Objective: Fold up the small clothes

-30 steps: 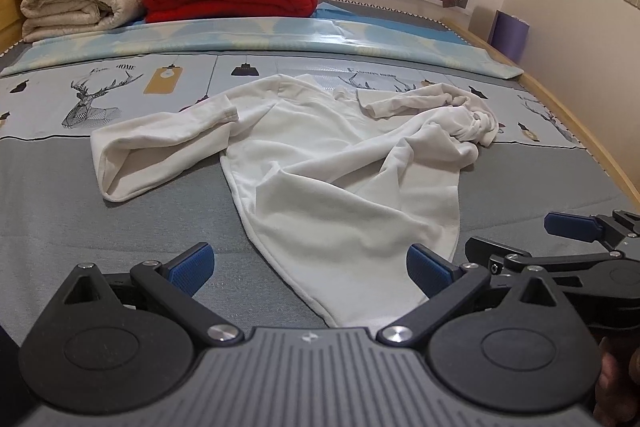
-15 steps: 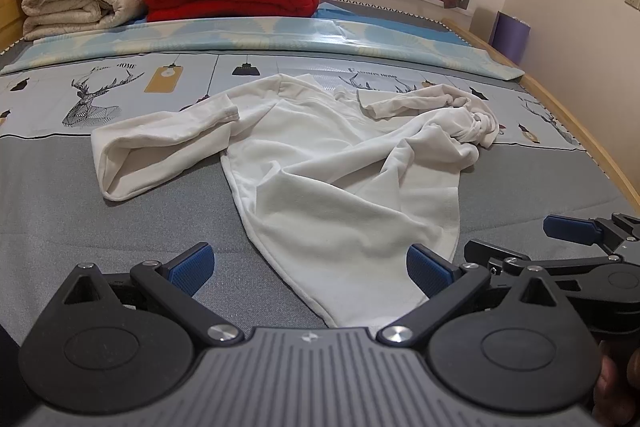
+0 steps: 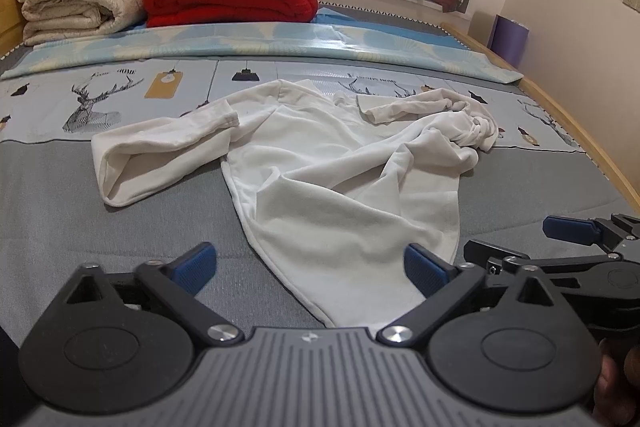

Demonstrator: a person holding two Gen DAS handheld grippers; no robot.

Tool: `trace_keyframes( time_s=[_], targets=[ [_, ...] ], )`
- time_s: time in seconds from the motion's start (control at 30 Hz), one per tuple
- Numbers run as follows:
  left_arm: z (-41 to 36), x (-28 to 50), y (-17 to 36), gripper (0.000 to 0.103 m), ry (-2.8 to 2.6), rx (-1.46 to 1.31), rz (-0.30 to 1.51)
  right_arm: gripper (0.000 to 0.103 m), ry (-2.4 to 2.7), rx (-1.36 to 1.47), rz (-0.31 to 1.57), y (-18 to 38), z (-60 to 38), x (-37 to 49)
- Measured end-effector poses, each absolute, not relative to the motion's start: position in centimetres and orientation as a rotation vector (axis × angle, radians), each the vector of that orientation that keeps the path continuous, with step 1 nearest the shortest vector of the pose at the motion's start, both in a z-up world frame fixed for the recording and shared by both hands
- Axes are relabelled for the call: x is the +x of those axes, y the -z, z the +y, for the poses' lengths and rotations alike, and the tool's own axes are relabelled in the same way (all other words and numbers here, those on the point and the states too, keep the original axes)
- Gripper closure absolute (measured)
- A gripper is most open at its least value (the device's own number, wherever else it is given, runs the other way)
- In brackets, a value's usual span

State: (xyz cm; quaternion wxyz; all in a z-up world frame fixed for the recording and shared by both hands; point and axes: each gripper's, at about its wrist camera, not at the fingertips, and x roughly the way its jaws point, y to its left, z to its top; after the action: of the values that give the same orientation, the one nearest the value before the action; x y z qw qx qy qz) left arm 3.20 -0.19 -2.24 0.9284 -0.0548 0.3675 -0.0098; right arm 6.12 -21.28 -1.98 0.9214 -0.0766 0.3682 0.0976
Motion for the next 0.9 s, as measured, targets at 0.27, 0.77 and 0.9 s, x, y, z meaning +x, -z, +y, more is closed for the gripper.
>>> trace_keyframes(
  time_s=[0.27, 0.77, 0.9],
  targets=[
    [0.9, 4.8, 4.3, 0.054, -0.037, -0.12, 0.841, 0.018, -0.183, -0.103, 0.739, 1.5, -22.1, 6.5],
    [1.1, 10.1, 11.6, 0.055, -0.015, -0.384, 1.089, 0.048, -0.157, 0.026, 0.715, 1.5, -26.3, 7.6],
    [-0.9, 10.8, 11.8, 0.097, 0.005, -0.152, 1.08, 0.048, -0.134, 0.06, 0.727, 1.7, -27.4, 7.9]
  ],
)
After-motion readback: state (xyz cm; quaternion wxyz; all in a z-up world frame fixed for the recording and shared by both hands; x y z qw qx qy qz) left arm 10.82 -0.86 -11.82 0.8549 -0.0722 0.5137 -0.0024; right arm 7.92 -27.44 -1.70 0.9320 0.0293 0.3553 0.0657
